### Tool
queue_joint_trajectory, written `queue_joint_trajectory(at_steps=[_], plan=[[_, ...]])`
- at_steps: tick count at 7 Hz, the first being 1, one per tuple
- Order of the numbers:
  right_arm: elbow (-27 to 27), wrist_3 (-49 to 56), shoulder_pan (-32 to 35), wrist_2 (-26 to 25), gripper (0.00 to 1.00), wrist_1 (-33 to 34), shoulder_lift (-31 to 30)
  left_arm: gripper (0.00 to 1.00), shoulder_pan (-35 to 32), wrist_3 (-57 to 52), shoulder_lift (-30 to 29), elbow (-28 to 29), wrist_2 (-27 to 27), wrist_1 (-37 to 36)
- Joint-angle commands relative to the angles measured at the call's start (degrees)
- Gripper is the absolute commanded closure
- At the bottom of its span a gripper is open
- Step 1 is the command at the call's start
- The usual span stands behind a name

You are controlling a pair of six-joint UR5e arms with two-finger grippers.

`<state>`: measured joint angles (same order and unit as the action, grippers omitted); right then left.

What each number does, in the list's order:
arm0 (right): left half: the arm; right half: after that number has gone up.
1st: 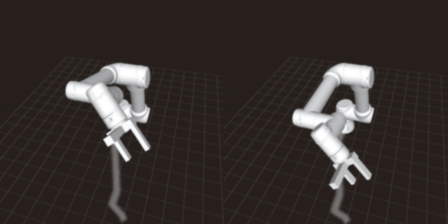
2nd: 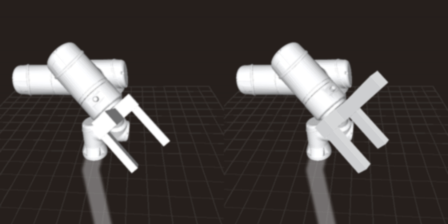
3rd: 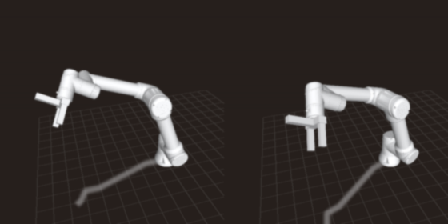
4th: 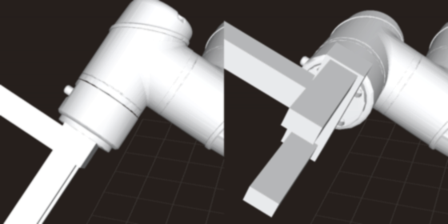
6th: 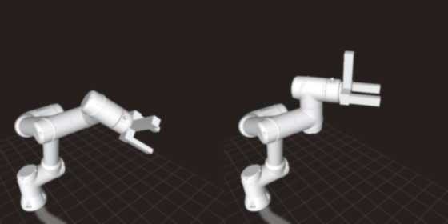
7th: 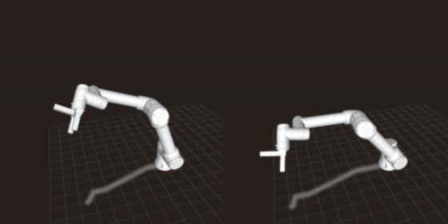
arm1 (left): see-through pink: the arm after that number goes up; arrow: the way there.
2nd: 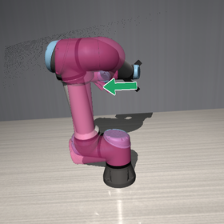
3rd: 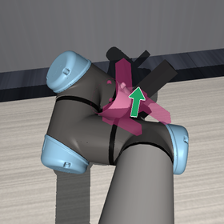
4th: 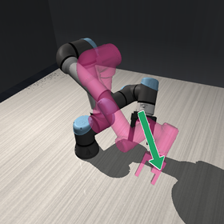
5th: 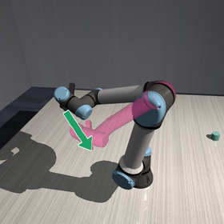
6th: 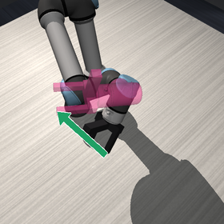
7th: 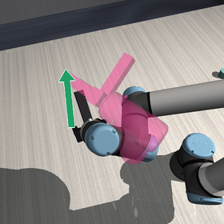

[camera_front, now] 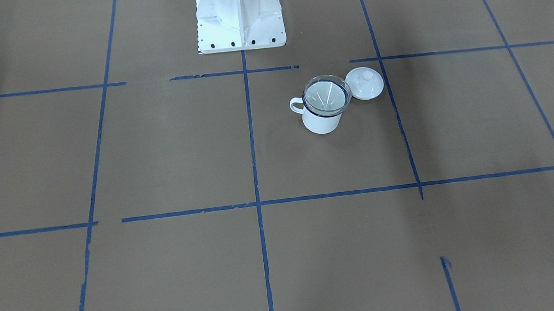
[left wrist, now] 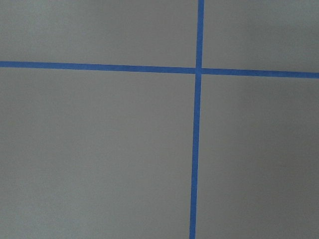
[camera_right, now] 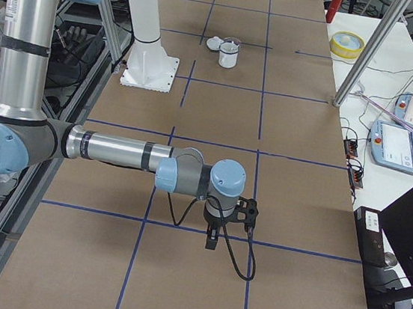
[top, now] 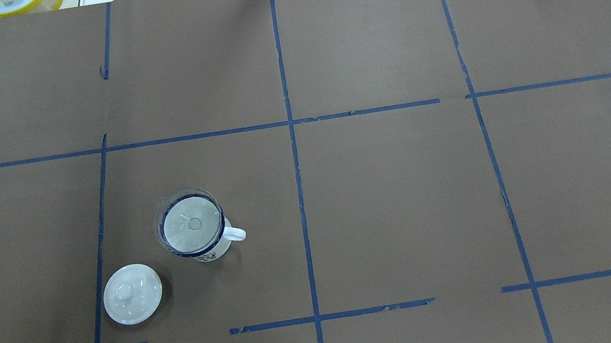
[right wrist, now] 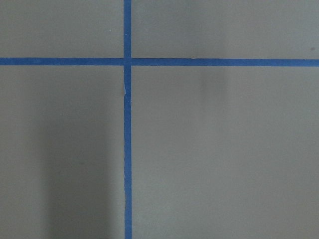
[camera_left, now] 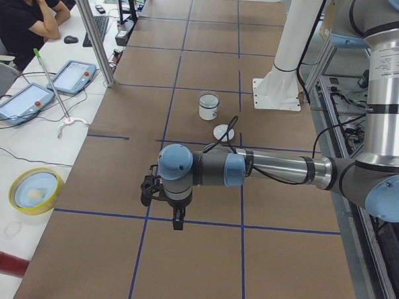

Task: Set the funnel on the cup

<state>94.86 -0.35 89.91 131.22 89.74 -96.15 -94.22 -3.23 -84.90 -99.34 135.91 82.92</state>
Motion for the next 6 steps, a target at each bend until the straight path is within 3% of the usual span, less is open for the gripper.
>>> queue_joint_trajectory(at_steps=[1,6], plan=[[0.0,0.0,0.0,0.0,0.0,0.0,0.0,0.0,0.0,0.2,-0.2,2.4,0.4,0.7],[0.1,0.0,0.0,0.0,0.0,0.0,0.0,0.0,0.0,0.3,-1.3,1.9,-0.1,0.2]])
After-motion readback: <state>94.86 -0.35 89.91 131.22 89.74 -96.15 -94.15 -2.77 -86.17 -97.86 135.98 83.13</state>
